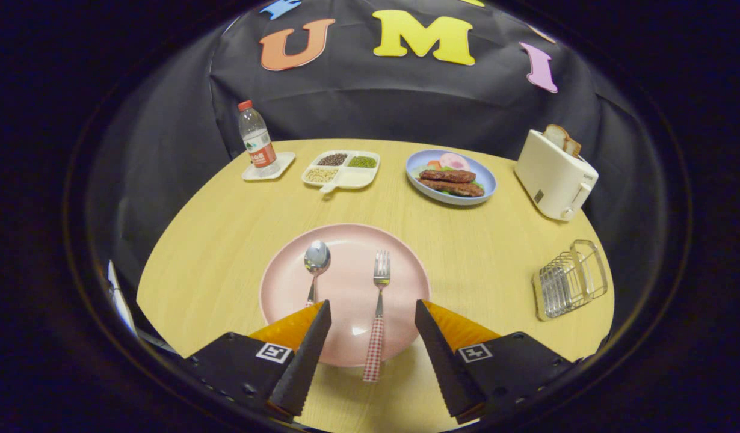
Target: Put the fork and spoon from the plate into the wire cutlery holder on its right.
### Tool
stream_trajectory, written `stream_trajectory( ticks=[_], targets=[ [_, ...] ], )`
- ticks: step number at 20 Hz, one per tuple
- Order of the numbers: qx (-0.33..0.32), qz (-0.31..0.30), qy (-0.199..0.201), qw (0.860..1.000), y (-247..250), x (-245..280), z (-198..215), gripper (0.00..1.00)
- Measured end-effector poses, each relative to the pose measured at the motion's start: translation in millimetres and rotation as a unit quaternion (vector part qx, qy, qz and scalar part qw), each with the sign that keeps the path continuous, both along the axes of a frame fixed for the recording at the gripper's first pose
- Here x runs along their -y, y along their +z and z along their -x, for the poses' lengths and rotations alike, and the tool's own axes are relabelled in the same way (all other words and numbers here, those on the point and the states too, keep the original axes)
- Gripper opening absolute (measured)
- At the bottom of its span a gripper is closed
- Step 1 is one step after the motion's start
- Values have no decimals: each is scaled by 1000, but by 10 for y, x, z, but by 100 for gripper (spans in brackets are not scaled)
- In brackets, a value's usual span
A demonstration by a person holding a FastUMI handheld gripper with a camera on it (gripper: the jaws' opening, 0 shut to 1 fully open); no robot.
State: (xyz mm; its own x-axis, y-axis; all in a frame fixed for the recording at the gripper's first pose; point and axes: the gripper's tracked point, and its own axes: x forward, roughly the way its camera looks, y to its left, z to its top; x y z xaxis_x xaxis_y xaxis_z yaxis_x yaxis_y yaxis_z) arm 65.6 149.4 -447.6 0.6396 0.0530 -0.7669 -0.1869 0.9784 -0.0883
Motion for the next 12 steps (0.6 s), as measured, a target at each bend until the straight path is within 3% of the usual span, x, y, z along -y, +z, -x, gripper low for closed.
stream_trajectory(
  ticks=[6, 10, 11, 12],
  targets=[
    [-50, 0, -40, 998, -377, 28, -47, 58],
    [-74, 12, -59, 995, -563, 82, -21, 30],
    [-77, 7, -60, 995, -556, 50, 0, 17],
    [-77, 5, -61, 995, -562, 44, 3, 16]
  ],
)
